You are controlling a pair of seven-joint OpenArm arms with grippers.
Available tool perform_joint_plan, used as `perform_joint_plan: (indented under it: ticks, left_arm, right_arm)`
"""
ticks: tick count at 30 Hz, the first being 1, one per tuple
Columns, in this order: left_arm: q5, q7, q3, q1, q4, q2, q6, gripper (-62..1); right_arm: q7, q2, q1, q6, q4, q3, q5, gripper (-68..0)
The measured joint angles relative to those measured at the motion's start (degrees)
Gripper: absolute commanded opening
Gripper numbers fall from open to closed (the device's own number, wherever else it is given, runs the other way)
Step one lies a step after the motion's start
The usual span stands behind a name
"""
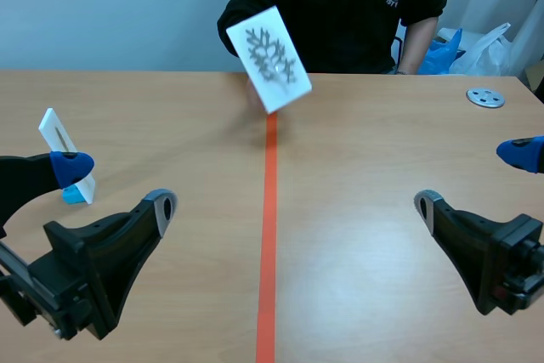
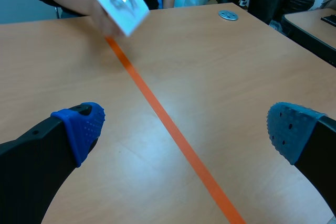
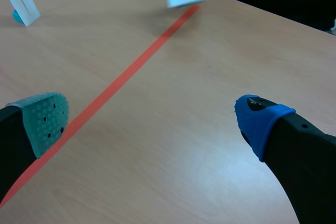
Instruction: Sort the leaf by its shape. The table is split by an orange tape line. A compound leaf with several leaflets goes to the left side, a simple leaf with one blade goes to the right side. Return to the home posture when a red brick is placed on the table.
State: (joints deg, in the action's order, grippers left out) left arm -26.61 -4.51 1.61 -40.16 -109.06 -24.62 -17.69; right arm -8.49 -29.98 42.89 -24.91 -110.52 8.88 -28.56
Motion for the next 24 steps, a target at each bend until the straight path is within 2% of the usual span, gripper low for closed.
perform_joint_plan:
  ticks: [3,14,24]
  left_arm:
    - [0.02,0.07,0.00,0.02,0.04,0.00,-0.02,1.4]
    - [0.02,0.22,0.00,0.02,0.04,0.00,-3.19,1.4]
    - [0.02,0.22,0.00,0.02,0.04,0.00,-3.17,1.4]
  right_arm:
    - [0.00,0.00,0.00,0.00,0.00,0.00,0.00,0.4]
    - [0.00,0.00,0.00,0.00,0.00,0.00,0.00,0.4]
    - [0.00,0.00,0.00,0.00,0.00,0.00,0.00,0.4]
